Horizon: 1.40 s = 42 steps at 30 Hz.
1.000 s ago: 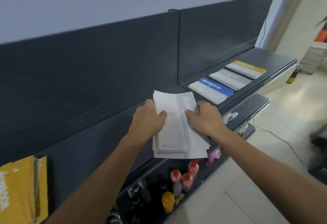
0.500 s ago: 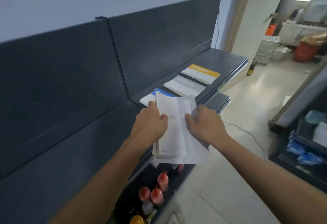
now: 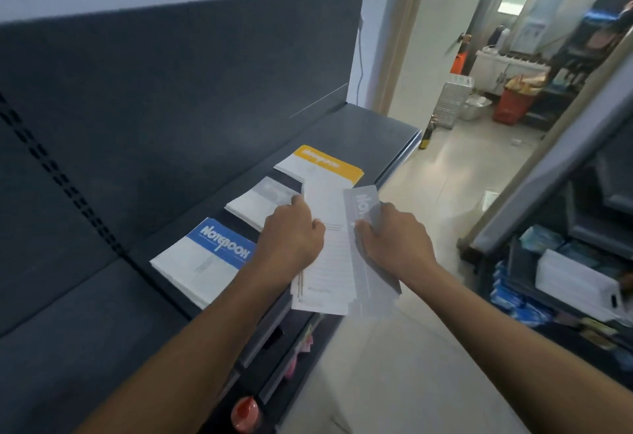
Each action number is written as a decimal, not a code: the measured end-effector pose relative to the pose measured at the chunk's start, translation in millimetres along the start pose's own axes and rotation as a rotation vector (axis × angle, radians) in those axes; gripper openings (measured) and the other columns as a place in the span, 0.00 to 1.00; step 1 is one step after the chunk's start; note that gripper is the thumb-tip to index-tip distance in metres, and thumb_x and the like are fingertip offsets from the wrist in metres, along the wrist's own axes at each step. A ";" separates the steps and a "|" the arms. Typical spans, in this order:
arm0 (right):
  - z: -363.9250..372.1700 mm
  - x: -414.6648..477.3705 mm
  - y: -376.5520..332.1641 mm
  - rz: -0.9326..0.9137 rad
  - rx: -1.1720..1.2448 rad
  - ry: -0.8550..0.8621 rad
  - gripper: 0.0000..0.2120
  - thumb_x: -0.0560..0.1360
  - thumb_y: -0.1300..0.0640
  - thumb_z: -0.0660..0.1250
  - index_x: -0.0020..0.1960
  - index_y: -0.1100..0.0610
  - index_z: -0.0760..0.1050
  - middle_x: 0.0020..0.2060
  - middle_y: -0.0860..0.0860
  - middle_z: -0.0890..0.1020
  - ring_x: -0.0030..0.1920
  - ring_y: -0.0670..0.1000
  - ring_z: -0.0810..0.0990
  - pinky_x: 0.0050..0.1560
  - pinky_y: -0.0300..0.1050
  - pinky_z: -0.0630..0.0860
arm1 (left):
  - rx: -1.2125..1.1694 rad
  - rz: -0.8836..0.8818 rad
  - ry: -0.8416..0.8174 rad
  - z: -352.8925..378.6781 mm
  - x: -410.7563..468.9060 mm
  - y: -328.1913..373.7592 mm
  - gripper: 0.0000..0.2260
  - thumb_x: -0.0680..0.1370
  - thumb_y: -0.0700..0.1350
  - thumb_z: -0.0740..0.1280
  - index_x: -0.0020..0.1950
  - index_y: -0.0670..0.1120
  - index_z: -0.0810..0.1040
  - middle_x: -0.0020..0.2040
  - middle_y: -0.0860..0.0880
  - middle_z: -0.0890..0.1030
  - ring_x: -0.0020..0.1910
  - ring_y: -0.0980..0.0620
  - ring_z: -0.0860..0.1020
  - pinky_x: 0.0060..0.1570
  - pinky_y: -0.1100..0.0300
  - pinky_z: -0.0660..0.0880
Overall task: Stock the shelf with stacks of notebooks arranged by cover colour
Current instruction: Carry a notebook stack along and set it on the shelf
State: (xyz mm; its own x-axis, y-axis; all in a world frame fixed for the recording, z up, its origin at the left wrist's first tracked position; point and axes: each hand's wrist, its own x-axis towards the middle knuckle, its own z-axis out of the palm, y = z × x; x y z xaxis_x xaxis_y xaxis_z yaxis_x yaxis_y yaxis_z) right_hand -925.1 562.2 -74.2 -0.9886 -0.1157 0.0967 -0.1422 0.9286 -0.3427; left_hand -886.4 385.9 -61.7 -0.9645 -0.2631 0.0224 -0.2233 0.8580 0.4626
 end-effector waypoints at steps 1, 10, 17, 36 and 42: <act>0.1 10.5 5.8 0.012 0.003 0.007 0.14 0.79 0.44 0.58 0.49 0.55 0.68 0.40 0.52 0.75 0.40 0.60 0.75 0.36 0.49 0.68 | -0.001 0.015 0.003 3.7 11.0 5.7 0.14 0.82 0.51 0.61 0.62 0.43 0.70 0.55 0.43 0.80 0.42 0.50 0.72 0.40 0.56 0.68; 1.0 108.0 59.8 0.045 0.043 -0.015 0.16 0.76 0.40 0.57 0.50 0.52 0.68 0.37 0.46 0.75 0.34 0.49 0.76 0.31 0.44 0.69 | 0.029 0.043 0.024 37.0 101.8 62.6 0.17 0.82 0.50 0.60 0.66 0.42 0.69 0.56 0.42 0.79 0.45 0.46 0.71 0.42 0.53 0.68; -13.7 197.2 126.4 0.012 0.101 -0.095 0.15 0.76 0.42 0.60 0.52 0.53 0.67 0.36 0.44 0.72 0.34 0.46 0.73 0.29 0.42 0.67 | 0.050 0.037 0.060 73.4 174.1 132.2 0.13 0.81 0.50 0.62 0.62 0.44 0.71 0.54 0.44 0.81 0.45 0.45 0.75 0.41 0.53 0.71; -16.2 381.0 206.9 -0.174 0.183 -0.267 0.12 0.76 0.48 0.63 0.56 0.54 0.70 0.53 0.53 0.81 0.43 0.56 0.73 0.42 0.46 0.68 | 0.031 -0.215 0.119 134.1 301.0 222.9 0.10 0.81 0.49 0.60 0.60 0.47 0.72 0.55 0.46 0.79 0.51 0.44 0.77 0.49 0.49 0.77; -1.8 440.2 193.4 -0.224 0.158 -0.290 0.08 0.77 0.49 0.63 0.50 0.53 0.68 0.45 0.49 0.76 0.42 0.55 0.72 0.39 0.46 0.65 | -0.044 -0.319 0.132 146.0 351.4 210.7 0.09 0.80 0.47 0.59 0.58 0.46 0.72 0.53 0.46 0.77 0.49 0.45 0.74 0.46 0.51 0.71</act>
State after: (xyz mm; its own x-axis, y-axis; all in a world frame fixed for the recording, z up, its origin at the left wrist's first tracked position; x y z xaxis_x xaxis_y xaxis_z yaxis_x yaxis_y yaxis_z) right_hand -1387.7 691.5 -96.2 -0.9021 -0.4250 -0.0750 -0.3395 0.8061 -0.4847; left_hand -1292.9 538.6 -85.7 -0.8197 -0.5725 -0.0161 -0.5016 0.7041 0.5026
